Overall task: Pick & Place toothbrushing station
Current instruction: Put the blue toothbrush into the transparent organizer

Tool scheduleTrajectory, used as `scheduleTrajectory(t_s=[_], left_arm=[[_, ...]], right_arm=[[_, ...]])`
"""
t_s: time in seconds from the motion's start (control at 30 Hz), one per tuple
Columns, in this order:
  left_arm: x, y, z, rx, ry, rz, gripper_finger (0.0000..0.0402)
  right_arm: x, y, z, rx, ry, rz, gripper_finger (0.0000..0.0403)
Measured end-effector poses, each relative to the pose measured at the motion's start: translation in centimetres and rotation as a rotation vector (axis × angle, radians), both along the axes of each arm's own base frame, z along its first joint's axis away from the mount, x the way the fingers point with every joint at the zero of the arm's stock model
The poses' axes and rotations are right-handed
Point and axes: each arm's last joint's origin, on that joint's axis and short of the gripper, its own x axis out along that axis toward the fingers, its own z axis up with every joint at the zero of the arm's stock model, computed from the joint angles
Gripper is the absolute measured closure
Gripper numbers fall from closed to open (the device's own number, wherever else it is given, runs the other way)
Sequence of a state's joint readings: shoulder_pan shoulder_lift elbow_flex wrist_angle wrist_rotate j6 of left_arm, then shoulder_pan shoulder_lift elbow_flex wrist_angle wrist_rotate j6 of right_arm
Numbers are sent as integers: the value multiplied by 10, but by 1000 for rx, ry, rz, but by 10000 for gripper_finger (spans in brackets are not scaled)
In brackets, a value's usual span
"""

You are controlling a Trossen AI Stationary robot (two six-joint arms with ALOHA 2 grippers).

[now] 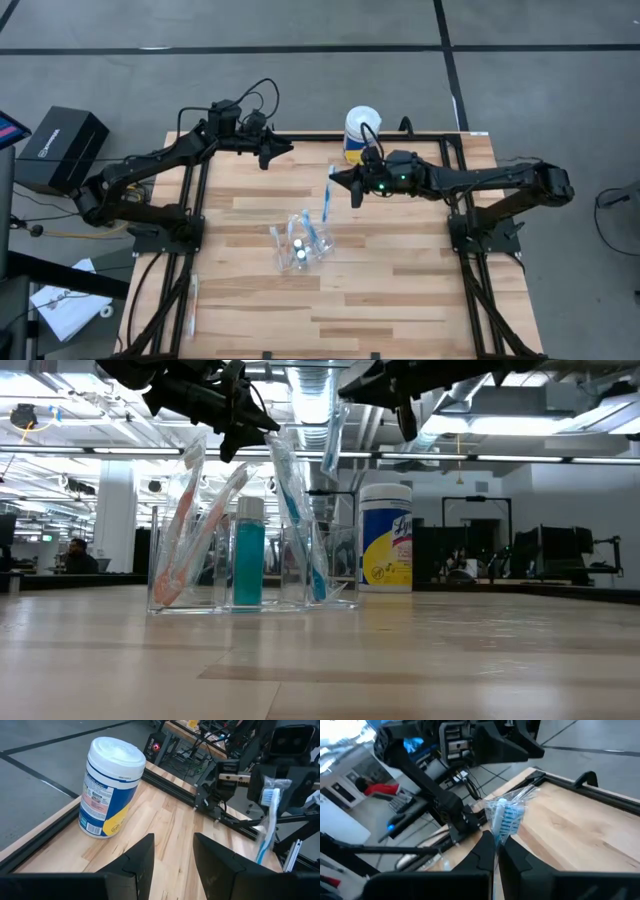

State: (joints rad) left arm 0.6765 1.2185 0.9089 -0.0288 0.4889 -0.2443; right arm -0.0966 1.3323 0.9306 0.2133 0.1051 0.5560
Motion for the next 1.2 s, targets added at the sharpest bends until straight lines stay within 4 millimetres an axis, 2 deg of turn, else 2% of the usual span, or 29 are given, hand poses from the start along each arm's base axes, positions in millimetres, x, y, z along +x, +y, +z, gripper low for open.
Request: scheduleTrajectory(t_s=[0.2, 0.33, 0.73, 1.1, 1.2], left_arm=[[0, 0, 0, 0, 0, 0, 271], [0, 0, 0, 1, 0, -1, 271], [0, 1, 0, 8, 3, 16, 271], [0, 1, 0, 15, 3, 28, 271], [0, 1, 1, 18, 2, 34, 271]], right_arm=[[3, 16, -6, -88, 53, 9, 403], [6, 26, -2, -133, 2, 37, 403], [19, 30, -10, -259, -3, 93, 403], [42, 42, -52, -283, 53, 203, 403], [45, 47, -57, -282, 53, 230, 403]])
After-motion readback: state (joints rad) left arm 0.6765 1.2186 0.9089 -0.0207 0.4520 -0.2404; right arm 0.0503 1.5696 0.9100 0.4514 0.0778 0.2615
